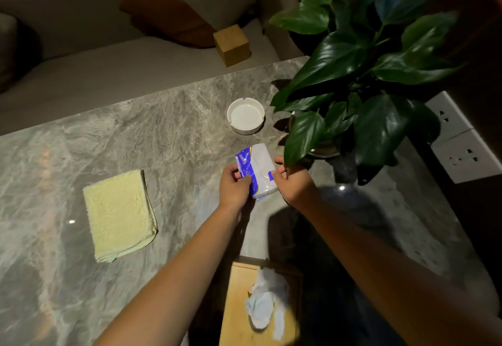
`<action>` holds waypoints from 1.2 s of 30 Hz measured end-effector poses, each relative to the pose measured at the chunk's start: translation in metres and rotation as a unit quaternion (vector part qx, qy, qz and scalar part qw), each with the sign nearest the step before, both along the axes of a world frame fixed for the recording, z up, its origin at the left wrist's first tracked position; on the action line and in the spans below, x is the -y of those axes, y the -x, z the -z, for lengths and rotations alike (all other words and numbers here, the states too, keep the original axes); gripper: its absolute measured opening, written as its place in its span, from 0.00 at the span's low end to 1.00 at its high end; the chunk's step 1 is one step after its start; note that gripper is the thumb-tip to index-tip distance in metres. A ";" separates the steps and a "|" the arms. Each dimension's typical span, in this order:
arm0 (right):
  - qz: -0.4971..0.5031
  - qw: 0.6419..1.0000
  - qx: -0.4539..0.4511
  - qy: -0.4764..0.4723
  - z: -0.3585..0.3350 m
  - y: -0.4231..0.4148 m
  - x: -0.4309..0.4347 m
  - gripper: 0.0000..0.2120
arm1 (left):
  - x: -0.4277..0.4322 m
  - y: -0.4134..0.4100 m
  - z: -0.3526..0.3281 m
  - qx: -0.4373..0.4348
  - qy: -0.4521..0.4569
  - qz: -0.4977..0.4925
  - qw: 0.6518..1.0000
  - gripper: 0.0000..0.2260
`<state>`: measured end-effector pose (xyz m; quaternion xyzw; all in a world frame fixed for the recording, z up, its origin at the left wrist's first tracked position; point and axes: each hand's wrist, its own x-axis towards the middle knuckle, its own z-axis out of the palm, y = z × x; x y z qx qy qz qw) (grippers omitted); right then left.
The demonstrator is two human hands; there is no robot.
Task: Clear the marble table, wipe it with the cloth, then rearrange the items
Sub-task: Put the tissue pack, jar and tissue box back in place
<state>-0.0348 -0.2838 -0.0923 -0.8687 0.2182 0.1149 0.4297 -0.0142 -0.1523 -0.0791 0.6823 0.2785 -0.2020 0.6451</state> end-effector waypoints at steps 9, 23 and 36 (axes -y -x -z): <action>-0.063 0.997 -0.017 0.051 -0.006 -0.003 0.023 0.19 | 0.029 0.004 0.004 0.036 -0.068 0.053 0.996 0.23; -0.047 0.996 -0.020 0.077 -0.008 -0.016 0.007 0.17 | 0.019 -0.016 0.007 0.029 -0.072 0.033 0.996 0.22; -0.026 0.995 -0.091 0.009 0.002 -0.024 0.009 0.24 | 0.004 -0.028 0.006 0.028 -0.062 0.065 0.996 0.22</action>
